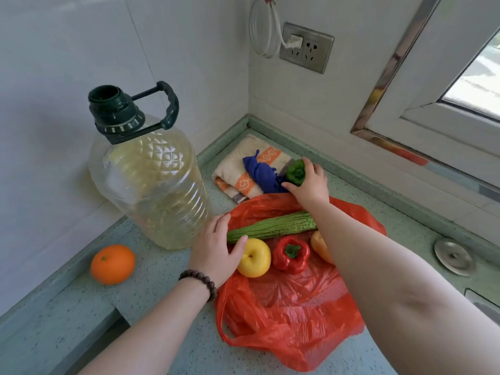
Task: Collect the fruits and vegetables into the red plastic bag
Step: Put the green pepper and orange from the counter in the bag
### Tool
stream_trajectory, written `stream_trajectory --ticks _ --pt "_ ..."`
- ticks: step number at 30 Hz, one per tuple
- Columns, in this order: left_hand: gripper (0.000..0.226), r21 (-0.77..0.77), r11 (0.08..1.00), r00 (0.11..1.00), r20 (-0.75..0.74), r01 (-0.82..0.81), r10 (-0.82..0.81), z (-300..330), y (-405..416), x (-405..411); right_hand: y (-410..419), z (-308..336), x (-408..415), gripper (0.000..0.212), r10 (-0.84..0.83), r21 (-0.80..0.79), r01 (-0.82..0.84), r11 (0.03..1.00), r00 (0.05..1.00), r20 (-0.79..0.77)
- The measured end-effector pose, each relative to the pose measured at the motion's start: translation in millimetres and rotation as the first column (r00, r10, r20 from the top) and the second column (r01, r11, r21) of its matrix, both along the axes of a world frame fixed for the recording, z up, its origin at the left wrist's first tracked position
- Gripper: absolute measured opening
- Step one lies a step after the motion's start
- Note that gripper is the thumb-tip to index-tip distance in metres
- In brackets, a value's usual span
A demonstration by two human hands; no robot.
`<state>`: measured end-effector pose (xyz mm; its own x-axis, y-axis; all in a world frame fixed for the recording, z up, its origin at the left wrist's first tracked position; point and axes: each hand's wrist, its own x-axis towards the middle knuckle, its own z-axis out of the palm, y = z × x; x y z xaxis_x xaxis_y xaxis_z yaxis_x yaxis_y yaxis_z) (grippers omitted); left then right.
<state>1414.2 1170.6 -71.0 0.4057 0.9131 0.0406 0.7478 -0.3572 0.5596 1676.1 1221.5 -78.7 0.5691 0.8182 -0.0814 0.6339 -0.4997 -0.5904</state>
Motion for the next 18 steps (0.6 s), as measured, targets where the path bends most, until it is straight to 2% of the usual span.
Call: stream_trajectory --ticks 5,9,14,18 --pt "0.059 0.003 1.0 0.999 0.019 -0.028 0.028 -0.7 -2.7 -2.0 2.6 1.2 6.7 0.081 -0.011 0.035 0.01 0.999 1.0 0.022" --pt "0.059 0.006 0.999 0.996 0.068 -0.053 0.052 4.6 -9.4 -9.1 -16.0 9.9 -4.5 0.084 0.006 0.142 0.001 0.99 0.999 -0.049" --pt "0.059 0.023 0.996 0.992 0.095 -0.09 0.088 17.8 -23.4 -29.1 -51.9 33.5 -48.7 0.079 0.069 0.264 -0.058 0.963 0.997 -0.031" --pt "0.063 0.024 0.988 0.985 0.092 -0.151 0.148 26.1 -35.8 -66.2 -79.3 48.2 -97.9 0.079 0.145 0.292 -0.133 0.947 0.989 -0.019"
